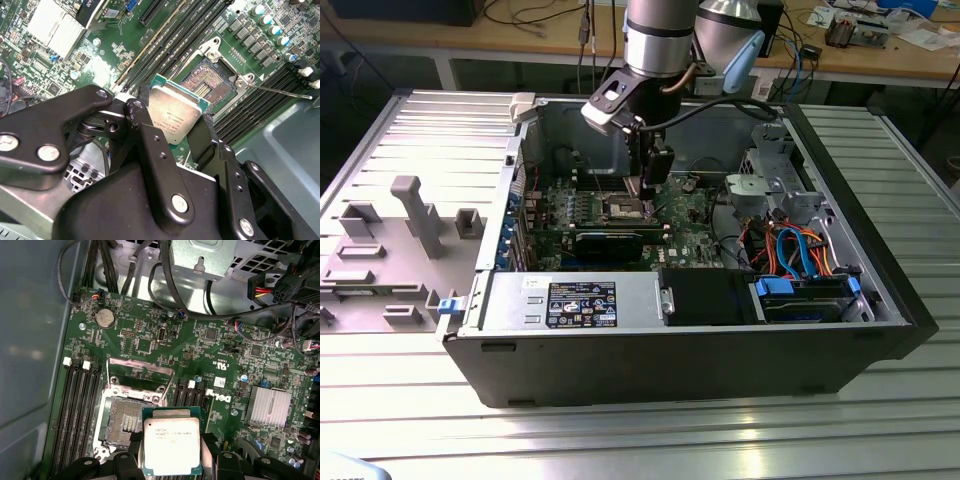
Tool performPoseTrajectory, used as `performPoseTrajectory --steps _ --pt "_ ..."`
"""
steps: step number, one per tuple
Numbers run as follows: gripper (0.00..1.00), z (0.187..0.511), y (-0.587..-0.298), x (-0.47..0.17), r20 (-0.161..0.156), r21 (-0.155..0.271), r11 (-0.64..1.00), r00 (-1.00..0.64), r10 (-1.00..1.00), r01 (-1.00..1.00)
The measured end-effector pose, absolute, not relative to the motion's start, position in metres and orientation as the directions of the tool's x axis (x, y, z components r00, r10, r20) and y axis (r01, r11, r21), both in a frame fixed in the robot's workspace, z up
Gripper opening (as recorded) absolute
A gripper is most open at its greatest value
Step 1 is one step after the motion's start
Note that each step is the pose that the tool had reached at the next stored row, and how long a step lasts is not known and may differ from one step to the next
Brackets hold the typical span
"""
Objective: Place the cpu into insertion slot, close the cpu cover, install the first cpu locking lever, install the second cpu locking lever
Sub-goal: 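Place the cpu into insertion slot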
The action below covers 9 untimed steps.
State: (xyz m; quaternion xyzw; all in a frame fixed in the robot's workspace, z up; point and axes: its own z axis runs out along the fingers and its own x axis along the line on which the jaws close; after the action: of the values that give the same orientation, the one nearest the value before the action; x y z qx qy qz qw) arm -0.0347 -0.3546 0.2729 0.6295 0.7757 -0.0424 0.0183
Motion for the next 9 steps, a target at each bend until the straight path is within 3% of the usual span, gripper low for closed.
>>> performPoseTrajectory --steps 9 --pt "0.55 0.2723 -0.3546 -0.0347 -0.084 -0.043 0.185 -0.188 0.979 0.982"
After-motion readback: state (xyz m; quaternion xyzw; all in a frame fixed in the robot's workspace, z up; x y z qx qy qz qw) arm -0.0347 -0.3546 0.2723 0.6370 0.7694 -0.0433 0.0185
